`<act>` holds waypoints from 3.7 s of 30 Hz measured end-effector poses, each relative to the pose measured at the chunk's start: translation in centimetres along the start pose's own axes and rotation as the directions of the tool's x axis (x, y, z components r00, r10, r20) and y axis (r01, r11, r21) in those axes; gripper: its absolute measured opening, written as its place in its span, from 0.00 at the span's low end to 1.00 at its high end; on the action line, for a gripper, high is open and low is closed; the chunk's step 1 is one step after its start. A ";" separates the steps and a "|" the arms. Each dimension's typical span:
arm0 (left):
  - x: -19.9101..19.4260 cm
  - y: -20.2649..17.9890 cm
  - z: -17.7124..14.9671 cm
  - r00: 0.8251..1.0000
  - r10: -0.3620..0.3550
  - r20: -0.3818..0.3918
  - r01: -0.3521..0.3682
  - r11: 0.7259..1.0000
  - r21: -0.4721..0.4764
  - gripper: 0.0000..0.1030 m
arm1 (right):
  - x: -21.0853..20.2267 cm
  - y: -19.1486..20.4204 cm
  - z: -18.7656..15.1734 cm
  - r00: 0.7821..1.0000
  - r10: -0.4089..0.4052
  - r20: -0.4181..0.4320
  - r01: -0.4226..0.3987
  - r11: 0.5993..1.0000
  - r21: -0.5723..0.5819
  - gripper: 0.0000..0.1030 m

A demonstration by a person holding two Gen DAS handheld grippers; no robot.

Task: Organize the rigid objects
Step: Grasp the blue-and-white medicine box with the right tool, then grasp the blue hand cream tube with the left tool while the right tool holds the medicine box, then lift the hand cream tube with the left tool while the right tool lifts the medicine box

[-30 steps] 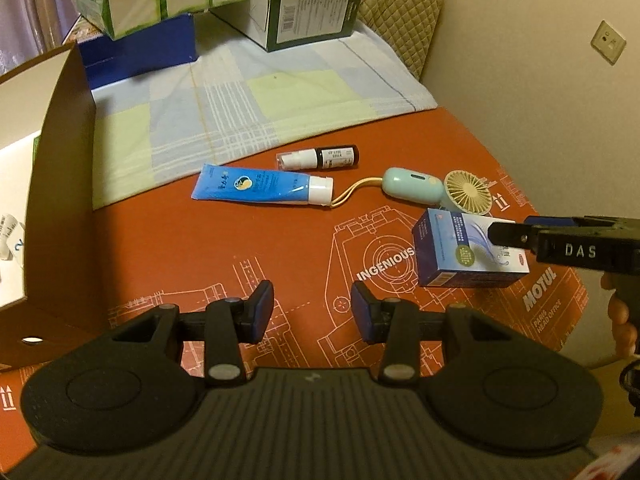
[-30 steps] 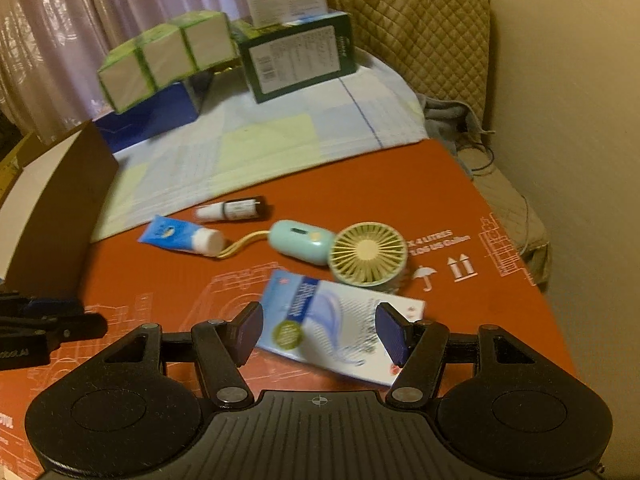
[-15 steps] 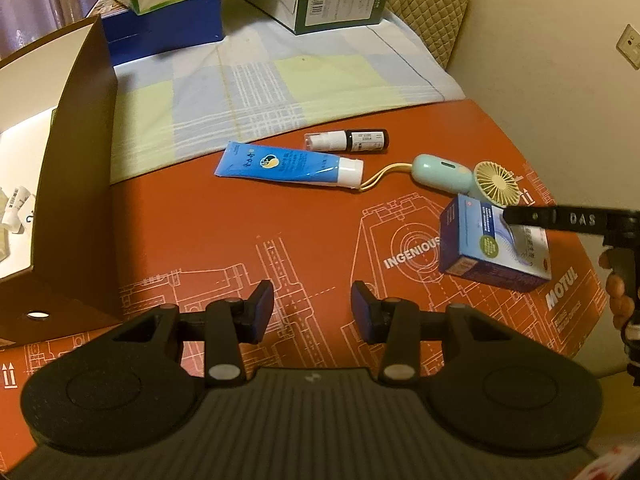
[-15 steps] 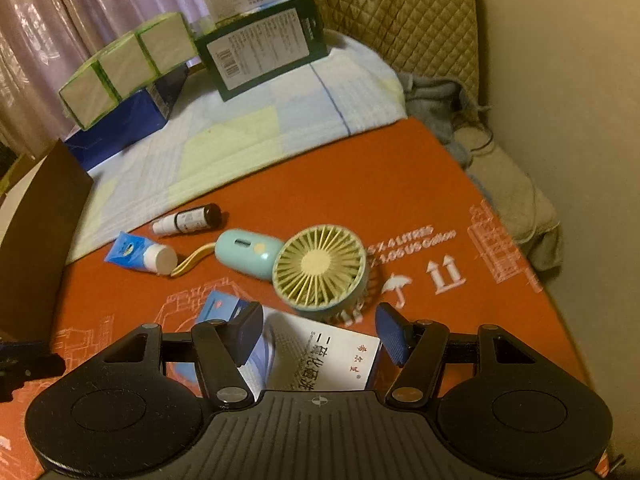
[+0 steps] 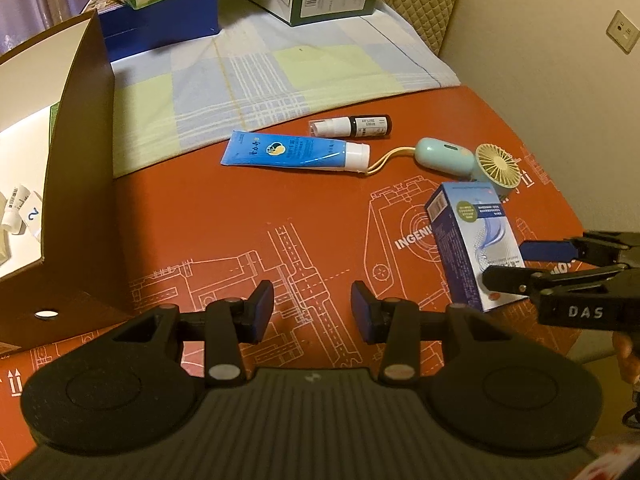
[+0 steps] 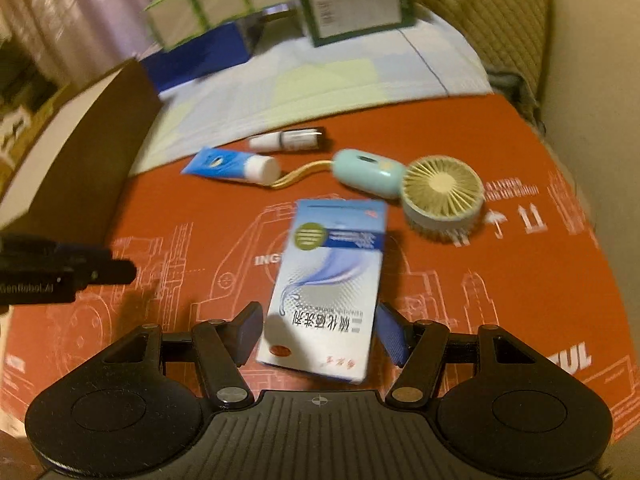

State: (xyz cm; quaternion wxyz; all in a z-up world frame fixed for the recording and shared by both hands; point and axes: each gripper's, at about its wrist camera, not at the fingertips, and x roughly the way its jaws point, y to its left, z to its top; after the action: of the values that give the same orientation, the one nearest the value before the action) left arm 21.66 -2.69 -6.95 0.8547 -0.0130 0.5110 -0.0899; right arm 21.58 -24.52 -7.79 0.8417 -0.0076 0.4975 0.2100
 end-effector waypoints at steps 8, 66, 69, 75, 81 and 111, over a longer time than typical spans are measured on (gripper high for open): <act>0.7 0.7 0.5 1.000 0.012 0.007 -0.012 1.000 -0.015 0.37 | 2.4 1.2 1.7 0.994 -0.110 -0.023 0.110 0.994 0.024 0.67; 10.3 -0.5 9.6 0.991 0.136 -0.009 -0.136 0.983 -0.120 0.37 | 5.6 -2.9 12.0 0.994 -0.048 0.101 0.054 0.996 -0.064 0.61; 9.4 0.5 8.6 0.989 0.148 -0.003 -0.148 0.981 -0.127 0.37 | 5.6 -2.5 11.6 0.995 -0.031 0.092 0.038 0.997 -0.073 0.61; 7.8 2.6 6.9 0.986 0.166 -0.009 -0.165 0.973 -0.164 0.37 | 5.1 -1.4 10.6 0.997 0.025 0.075 -0.017 0.994 -0.106 0.61; 6.9 4.0 5.6 0.986 0.164 -0.031 -0.167 0.962 -0.214 0.41 | 5.8 1.0 9.2 0.995 0.095 0.025 -0.089 0.981 -0.175 0.61; 1.4 4.2 -4.4 0.995 0.093 -0.035 -0.097 0.986 -0.138 0.29 | 7.4 7.0 1.9 0.990 0.114 -0.081 -0.136 0.922 -0.362 0.61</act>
State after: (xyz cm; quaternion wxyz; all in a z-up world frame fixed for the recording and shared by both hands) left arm 19.10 1.51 -10.75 0.8476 -0.0469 0.5284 -0.0134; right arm 23.70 -15.14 -11.72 0.7955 -0.1389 0.4734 0.3519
